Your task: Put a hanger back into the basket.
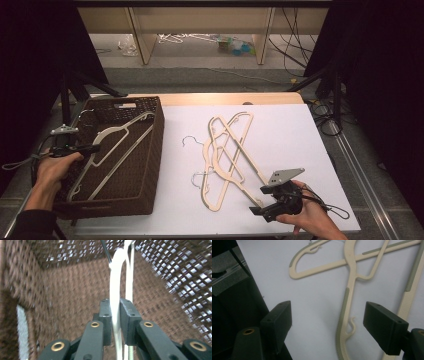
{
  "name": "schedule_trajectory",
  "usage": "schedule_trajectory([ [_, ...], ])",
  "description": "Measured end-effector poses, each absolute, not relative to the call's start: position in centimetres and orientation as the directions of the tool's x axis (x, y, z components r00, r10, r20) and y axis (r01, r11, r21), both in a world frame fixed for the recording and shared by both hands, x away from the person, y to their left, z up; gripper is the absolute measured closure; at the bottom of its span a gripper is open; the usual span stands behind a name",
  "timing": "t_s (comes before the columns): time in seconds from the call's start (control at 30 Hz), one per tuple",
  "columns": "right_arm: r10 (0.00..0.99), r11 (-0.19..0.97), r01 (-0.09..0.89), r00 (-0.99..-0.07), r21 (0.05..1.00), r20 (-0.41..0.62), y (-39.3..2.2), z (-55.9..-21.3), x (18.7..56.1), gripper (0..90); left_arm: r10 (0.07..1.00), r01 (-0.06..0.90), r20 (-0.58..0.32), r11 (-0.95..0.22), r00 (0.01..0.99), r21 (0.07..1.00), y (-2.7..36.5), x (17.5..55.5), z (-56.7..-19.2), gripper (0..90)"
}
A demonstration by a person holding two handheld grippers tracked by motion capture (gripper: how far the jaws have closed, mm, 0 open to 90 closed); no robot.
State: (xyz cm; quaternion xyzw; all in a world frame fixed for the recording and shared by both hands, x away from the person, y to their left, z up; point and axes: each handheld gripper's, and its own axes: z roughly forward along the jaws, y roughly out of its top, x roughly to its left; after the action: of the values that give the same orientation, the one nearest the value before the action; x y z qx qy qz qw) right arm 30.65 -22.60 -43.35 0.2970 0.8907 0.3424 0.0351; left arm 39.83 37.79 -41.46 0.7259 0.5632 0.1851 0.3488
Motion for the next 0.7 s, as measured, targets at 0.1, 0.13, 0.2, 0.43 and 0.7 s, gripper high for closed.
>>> schedule_trajectory([
  [0.1, 0.552, 0.588, 0.509, -0.821, 0.629, 0.147, -22.6, -43.4, 30.7, 23.9, 0.949, 0.712, -0.11, -0.141, 0.294, 0.688, 38.5, 39.7, -41.8, 76.0],
  [0.13, 0.553, 0.586, 0.509, -0.82, 0.63, 0.147, -22.6, -43.4, 30.7, 23.9, 0.957, 0.702, -0.139, -0.084, 0.254, 0.707, 38.2, 39.7, -42.1, 73.4],
  [0.2, 0.559, 0.579, 0.51, -0.816, 0.636, 0.147, -22.5, -43.6, 30.7, 23.9, 0.958, 0.725, -0.098, -0.135, 0.269, 0.675, 38.7, 39.6, -42.1, 69.2],
  [0.43, 0.567, 0.573, 0.521, -0.809, 0.633, 0.153, -22.5, -43.7, 30.7, 23.5, 0.976, 0.723, -0.05, -0.121, 0.211, 0.68, 37.8, 39.5, -41.8, 46.8],
  [0.7, 0.567, 0.574, 0.516, -0.811, 0.636, 0.146, -22.7, -43.7, 30.8, 23.4, 0.988, 0.618, -0.034, -0.066, 0.148, 0.783, 36.9, 38.1, -38.6, 33.3],
])
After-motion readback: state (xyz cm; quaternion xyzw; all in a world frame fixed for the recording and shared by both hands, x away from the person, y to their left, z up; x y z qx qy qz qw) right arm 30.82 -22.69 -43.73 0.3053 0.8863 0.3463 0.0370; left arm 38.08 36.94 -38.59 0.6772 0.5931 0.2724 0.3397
